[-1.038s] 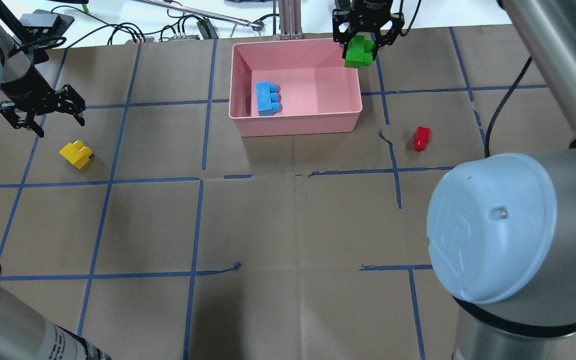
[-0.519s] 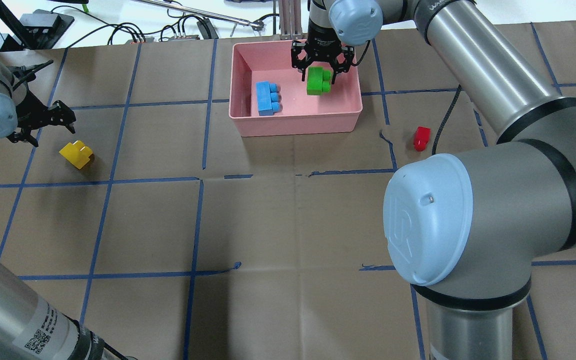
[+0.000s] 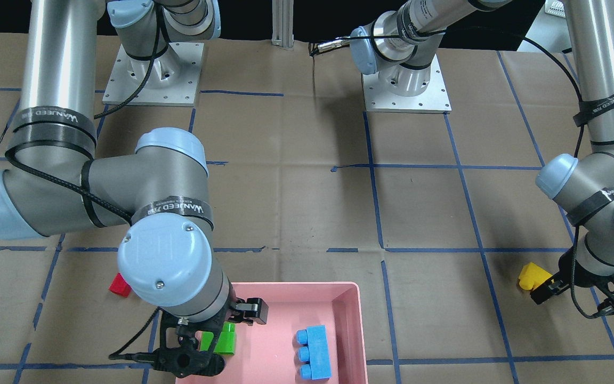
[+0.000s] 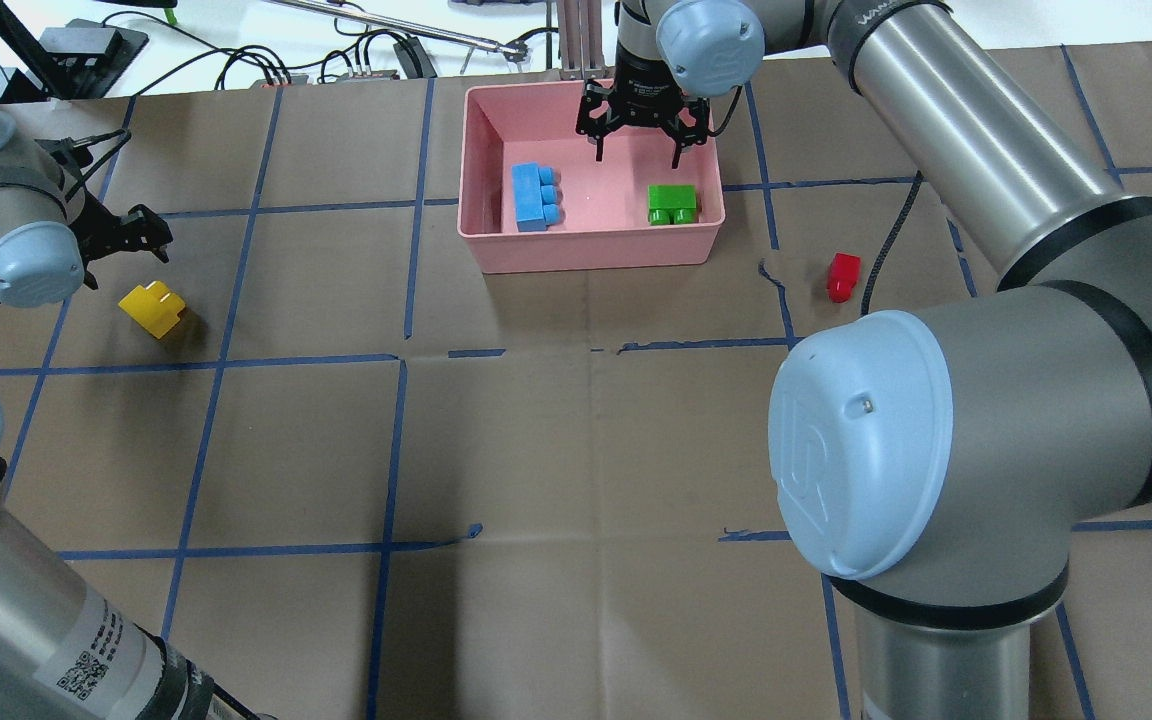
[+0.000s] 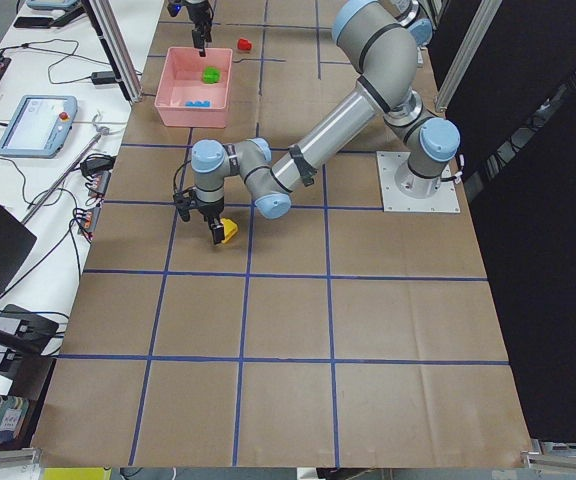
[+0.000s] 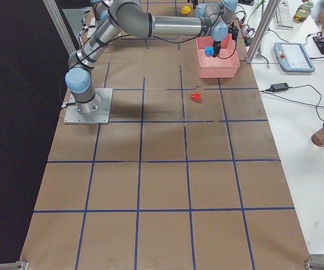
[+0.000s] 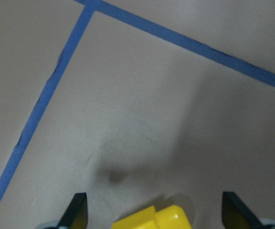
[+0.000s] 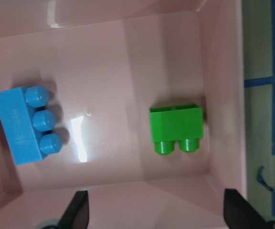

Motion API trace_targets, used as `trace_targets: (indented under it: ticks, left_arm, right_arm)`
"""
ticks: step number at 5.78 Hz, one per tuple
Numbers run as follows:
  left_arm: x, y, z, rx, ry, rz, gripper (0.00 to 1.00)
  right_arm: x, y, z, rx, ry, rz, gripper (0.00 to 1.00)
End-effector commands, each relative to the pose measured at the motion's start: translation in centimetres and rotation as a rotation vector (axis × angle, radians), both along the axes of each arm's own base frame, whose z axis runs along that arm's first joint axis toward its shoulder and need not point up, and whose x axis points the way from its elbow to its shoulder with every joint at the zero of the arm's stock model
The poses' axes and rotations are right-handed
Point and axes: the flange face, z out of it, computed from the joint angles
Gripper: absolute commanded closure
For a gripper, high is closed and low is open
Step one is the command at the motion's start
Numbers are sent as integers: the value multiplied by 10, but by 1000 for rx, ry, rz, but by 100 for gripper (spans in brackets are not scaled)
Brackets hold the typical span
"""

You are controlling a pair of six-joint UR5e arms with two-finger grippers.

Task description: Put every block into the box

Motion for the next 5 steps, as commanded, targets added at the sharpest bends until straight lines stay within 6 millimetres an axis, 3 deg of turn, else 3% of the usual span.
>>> trace_targets:
  ticks: [1, 2, 3, 4, 5]
  left_arm:
    - [0, 5, -9, 44, 17, 1, 1]
    - [0, 5, -10, 44, 18, 0, 4]
    - [-3, 9, -14, 57, 24, -30, 19]
    - [-5, 16, -15, 62, 25, -32, 19]
    - [-2, 17, -16, 66, 25, -33, 19]
  right_arm:
    - [-57, 12, 45, 43, 64, 24, 0]
    - [-104, 1, 46, 47, 60, 59, 0]
    - [-145, -7, 45, 54, 56, 78, 0]
    - [-165, -6, 50, 62, 76, 60, 1]
    - [-179, 10, 64, 92, 77, 35, 1]
